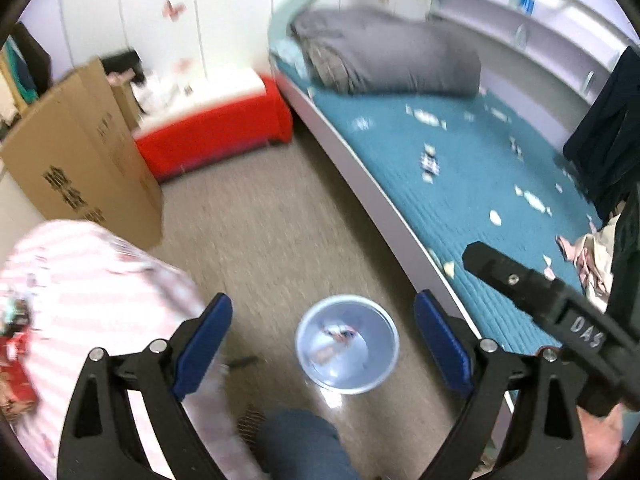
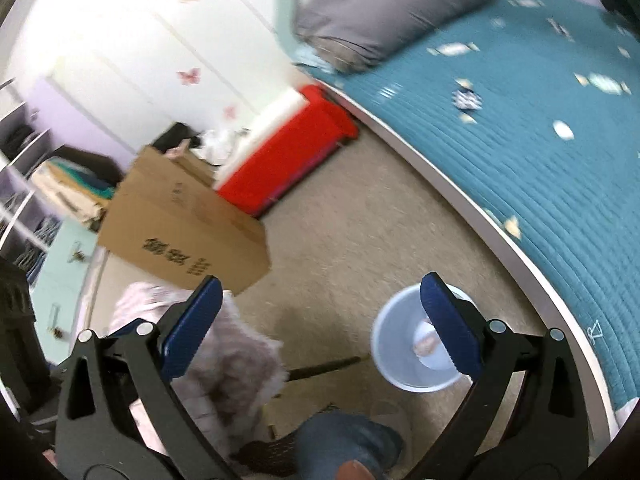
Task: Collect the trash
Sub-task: 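Move both tools back over the table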
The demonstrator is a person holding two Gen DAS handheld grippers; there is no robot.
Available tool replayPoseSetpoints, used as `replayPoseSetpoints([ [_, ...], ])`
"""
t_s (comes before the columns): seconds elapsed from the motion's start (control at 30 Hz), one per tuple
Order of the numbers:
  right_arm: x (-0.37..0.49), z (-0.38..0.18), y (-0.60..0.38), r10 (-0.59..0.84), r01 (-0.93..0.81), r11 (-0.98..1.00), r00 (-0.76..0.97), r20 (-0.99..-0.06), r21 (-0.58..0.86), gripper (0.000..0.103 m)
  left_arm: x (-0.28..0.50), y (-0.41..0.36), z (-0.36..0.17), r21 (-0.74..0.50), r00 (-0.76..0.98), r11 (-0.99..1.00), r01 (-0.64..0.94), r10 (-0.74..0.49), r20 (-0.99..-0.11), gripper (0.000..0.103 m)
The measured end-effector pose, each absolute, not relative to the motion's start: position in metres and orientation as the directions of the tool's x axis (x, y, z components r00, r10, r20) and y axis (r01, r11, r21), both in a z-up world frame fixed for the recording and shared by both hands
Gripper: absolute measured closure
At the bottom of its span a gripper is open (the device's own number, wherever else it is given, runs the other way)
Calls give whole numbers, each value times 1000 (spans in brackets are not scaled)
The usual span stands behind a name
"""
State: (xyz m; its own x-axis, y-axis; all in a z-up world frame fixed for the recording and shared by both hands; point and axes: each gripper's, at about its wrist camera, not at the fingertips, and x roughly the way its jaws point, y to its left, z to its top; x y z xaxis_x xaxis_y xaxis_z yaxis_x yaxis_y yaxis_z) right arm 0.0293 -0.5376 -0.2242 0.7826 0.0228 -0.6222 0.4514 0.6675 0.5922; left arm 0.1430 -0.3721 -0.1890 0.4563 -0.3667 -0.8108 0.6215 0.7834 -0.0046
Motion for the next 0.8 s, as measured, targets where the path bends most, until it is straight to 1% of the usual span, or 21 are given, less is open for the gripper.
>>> replayPoseSetpoints([
  [0.1,31,-186,-505,17,398,722,807,-590,565,6,133,-341,-161,-3,515,797,603,-393,-762,12],
  [0.23,32,-143,-463,51,303,784,838,-543,541,6,122,-293,-130,0,586,823,568,-404,-702,12],
  [0.43,41,-97,-398,109,170,858,863,-494,485,6,108,-211,-93,-5,685,870,492,-391,-615,12],
  [0.63,60,-74,-327,173,50,910,856,-488,411,6,105,-130,-79,-23,745,918,396,-336,-576,12],
  [0.8,79,-74,-271,231,-43,935,828,-512,352,6,103,-68,-87,-20,781,953,302,-259,-568,12],
])
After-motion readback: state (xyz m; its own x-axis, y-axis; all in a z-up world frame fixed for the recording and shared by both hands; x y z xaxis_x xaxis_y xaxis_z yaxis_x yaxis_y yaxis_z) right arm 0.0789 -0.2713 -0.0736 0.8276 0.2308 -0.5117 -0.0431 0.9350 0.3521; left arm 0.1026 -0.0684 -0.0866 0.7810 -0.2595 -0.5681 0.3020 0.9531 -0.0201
